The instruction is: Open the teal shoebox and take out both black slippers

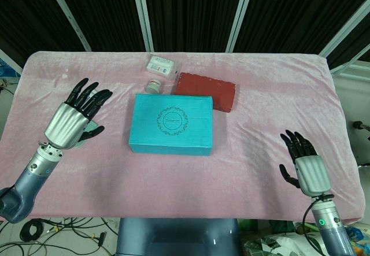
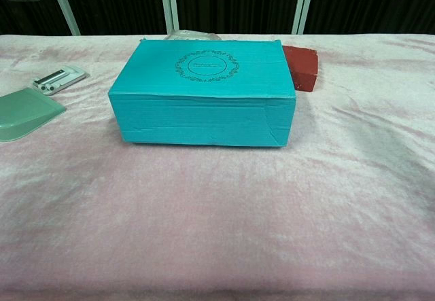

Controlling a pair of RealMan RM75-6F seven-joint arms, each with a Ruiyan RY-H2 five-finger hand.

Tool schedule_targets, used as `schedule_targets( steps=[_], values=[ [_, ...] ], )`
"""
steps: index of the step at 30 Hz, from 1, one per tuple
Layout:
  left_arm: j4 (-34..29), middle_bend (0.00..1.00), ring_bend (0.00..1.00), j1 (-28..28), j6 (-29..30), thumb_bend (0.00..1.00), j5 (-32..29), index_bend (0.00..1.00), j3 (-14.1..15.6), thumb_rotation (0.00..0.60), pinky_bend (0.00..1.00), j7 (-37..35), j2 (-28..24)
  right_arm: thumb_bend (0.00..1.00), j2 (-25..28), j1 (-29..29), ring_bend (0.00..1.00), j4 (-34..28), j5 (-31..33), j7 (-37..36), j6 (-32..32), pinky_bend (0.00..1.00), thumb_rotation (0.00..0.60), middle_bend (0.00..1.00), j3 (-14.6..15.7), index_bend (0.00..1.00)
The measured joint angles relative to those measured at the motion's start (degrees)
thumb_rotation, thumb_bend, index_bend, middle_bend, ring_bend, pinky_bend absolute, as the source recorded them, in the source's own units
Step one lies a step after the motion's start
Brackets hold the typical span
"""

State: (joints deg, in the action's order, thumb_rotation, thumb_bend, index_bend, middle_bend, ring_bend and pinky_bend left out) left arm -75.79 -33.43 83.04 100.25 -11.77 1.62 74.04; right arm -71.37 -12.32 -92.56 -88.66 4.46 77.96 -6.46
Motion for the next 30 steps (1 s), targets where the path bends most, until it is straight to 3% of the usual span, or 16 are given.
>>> schedule_targets(
  steps=[10,19,24,27,30],
  values=[
    [1.47,0.18,0.06,-1.10,-2.98,0.00,-2.33,0.01,0.97,0.600,0.05,-0.48,0.97,0.33,-0.91,-0.32,0.00,1.02,1.83,-0.07,-1.01,0.14,0.600,0.04,0.77,0.01],
    [0.98,0.18,0.06,-3.31,-13.11,0.03,-8.45,0.03,1.51,0.600,0.05,-0.59,2.16,0.33,-0.65,2.03,0.00,2.09,3.07,-2.03,1.04,0.14,0.600,0.04,2.03,0.01],
    [-2.18,0.16,0.06,-5.15,-22.55,0.39,-17.23,0.00,0.56,0.600,0.07,-0.25,1.90,0.33,-0.16,3.63,0.00,2.85,3.52,-3.18,2.22,0.14,0.600,0.04,3.00,0.01],
    [-4.00,0.16,0.06,-6.60,-27.84,0.52,-23.03,0.00,-0.66,0.600,0.09,-0.40,1.42,0.34,0.15,4.35,0.00,3.17,3.77,-4.06,2.66,0.14,0.600,0.04,3.39,0.01],
    [-4.82,0.16,0.06,-8.39,-32.21,0.58,-27.93,0.00,-2.26,0.600,0.11,-1.28,1.30,0.35,0.38,4.99,0.00,3.50,4.06,-5.18,2.94,0.14,0.600,0.04,3.72,0.01]
  ],
)
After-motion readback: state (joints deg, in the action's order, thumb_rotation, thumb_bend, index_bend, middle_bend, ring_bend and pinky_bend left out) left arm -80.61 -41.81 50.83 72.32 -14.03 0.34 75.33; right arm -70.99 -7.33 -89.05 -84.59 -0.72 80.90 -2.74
